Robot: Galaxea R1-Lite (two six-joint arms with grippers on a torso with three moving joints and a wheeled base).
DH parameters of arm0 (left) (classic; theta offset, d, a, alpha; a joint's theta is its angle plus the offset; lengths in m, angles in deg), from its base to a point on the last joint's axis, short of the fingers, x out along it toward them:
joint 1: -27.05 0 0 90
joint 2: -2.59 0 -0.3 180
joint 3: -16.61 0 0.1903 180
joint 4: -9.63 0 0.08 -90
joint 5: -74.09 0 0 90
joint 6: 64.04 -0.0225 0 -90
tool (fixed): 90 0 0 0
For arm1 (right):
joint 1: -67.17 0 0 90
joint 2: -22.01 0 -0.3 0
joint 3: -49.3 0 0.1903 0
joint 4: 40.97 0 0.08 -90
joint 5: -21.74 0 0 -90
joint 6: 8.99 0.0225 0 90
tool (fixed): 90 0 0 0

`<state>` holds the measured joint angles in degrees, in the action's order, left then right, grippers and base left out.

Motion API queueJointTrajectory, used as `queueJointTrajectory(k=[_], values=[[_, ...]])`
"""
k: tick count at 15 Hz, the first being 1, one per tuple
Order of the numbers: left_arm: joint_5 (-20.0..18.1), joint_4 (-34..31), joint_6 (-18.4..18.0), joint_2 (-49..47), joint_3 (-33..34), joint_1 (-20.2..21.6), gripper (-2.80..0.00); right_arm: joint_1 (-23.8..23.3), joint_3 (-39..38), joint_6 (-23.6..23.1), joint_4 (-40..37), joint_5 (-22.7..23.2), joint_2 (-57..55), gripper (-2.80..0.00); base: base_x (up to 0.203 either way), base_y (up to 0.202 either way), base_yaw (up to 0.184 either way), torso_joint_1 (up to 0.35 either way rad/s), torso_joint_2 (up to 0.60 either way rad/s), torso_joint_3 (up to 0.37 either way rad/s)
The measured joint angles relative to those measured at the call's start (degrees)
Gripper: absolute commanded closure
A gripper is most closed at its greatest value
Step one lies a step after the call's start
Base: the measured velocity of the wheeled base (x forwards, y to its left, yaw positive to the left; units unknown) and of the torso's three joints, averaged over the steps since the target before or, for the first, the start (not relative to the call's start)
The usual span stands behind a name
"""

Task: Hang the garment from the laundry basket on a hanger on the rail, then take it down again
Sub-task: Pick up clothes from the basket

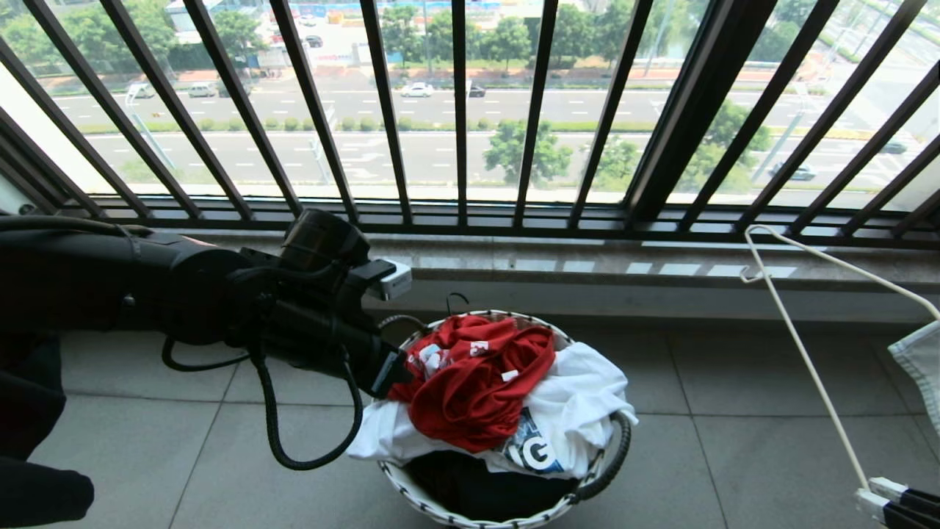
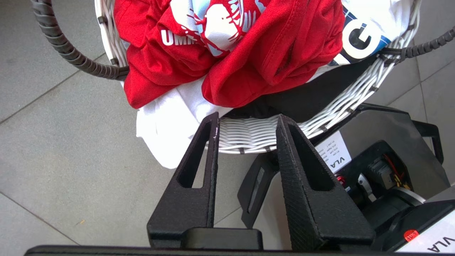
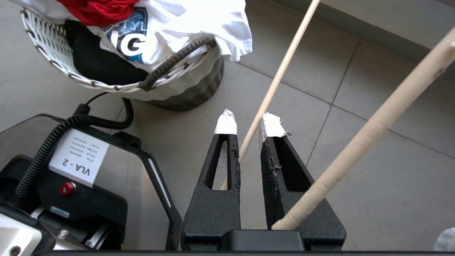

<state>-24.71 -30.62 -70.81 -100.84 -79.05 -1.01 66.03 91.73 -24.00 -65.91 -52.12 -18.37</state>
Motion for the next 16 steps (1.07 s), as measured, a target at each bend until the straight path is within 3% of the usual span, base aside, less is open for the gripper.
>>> queueJointTrajectory(k=[4,8,16], values=[[8.1,0.2,3.2,-5.5,-4.0,-7.7,-2.80,0.0,0.3,-0.5,0.4,-0.1,-1.0,0.00,0.000,0.000,0.000,0.000,0.00,0.000],[20.5,5.0,2.5,-10.4,-5.1,-10.4,-2.80,0.0,0.1,-0.5,0.4,-0.1,-1.5,0.00,0.000,0.000,0.000,0.000,0.00,0.000],[25.4,12.7,1.2,-15.0,-4.8,-11.7,-2.80,0.1,0.2,-0.5,0.6,-0.1,-2.4,0.00,0.000,0.000,0.000,0.000,0.00,0.000]])
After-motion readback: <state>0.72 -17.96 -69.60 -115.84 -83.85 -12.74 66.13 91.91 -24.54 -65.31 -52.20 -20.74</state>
